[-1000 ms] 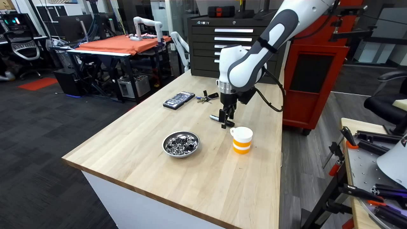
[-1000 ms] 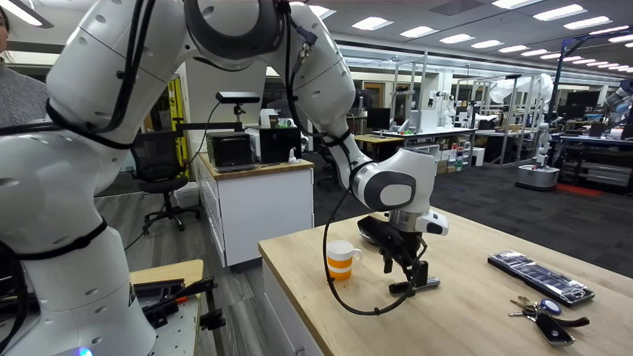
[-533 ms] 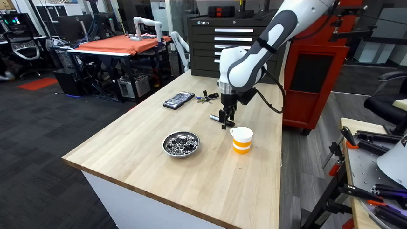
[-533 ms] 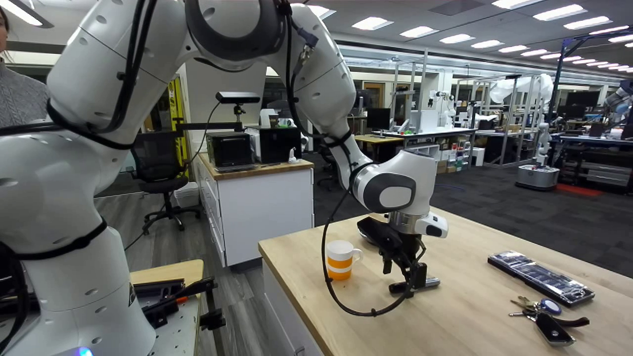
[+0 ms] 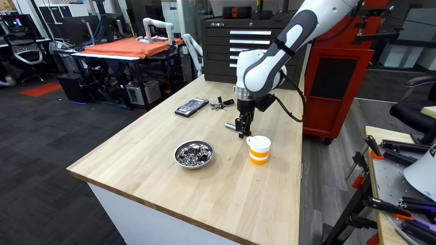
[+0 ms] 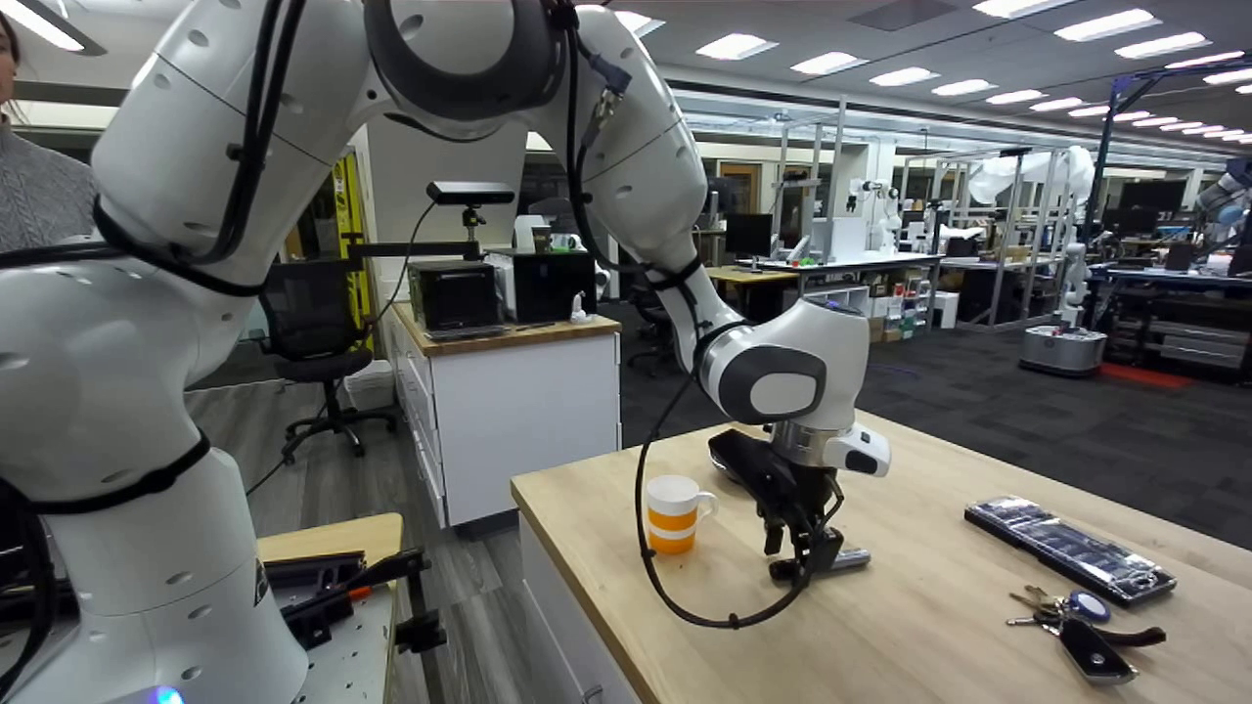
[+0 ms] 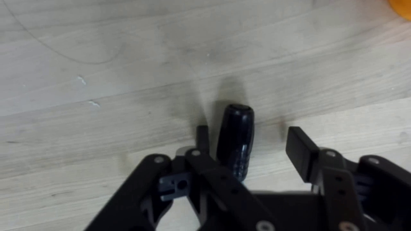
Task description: Put the marker in the cup
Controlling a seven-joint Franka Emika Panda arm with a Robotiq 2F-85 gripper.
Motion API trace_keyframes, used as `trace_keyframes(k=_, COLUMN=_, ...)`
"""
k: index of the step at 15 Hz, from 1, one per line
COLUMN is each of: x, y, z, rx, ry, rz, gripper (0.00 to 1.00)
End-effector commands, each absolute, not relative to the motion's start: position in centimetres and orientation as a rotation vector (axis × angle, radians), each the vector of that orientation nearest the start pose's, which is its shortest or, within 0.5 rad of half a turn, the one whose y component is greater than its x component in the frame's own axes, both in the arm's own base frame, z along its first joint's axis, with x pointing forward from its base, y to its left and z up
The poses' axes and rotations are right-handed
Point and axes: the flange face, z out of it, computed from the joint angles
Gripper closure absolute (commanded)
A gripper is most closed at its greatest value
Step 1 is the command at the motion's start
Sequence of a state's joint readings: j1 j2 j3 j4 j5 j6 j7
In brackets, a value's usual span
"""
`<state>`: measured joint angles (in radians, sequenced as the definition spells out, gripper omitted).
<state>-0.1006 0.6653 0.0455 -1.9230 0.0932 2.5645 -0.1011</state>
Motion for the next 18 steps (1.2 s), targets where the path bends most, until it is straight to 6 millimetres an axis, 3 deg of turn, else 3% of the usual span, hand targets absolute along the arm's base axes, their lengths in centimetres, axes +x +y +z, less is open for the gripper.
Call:
trace_keyframes(k=1, x=61.6, y=-4.0, z=14.9, rx=-3.038, ry=0.065, rz=0.045, gripper=0.66)
trace_keyframes(k=6, x=61.6, y=-4.2, z=15.3, rx=-3.031, ry=0.053, rz=0.042, gripper=0.97)
trace_keyframes(k=11, x=61.2, y=-4.2, z=17.2, rx=-3.044, ry=-0.024, rz=0.039, gripper=0.94)
trace_keyframes(k=18, x=60.6, y=-4.6, z=22.2, rx=-3.070, ry=-0.101, rz=0.054, gripper=0.94)
